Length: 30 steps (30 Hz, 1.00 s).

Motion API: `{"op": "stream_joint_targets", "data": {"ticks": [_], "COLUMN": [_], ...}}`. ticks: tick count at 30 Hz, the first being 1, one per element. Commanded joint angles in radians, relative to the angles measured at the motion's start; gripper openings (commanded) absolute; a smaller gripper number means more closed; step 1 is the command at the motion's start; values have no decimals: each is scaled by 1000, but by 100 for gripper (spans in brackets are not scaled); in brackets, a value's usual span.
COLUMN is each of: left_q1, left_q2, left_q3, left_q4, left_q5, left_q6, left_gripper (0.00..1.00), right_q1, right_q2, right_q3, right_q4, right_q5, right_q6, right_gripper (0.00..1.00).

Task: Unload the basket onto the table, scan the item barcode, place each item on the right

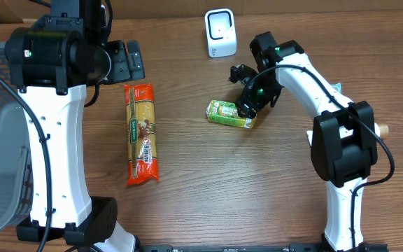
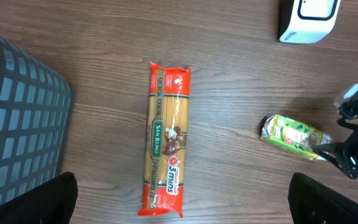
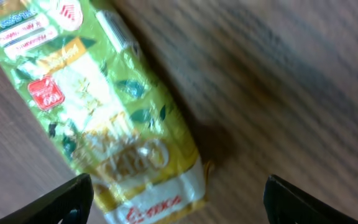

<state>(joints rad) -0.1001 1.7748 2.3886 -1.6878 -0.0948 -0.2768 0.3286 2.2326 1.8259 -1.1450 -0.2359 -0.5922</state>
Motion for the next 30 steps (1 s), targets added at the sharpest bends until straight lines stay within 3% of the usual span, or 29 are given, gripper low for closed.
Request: {"op": "stream_joint_targets", "data": {"ticks": [1, 30], "left_q1": [1, 1], "left_q2": [4, 4], "left_q3": [2, 2], "left_q4": [-2, -2], "left_q5": [-10, -10], "left_q6": [19, 19], "left_gripper": [100, 100], "right_q1": [1, 1], "right_q2": [3, 3], "right_q3": [-26, -80], "right_q4": [19, 23], "right_q5": [-55, -118], "right_q6": [-76, -150], "right_gripper": [87, 86]}}
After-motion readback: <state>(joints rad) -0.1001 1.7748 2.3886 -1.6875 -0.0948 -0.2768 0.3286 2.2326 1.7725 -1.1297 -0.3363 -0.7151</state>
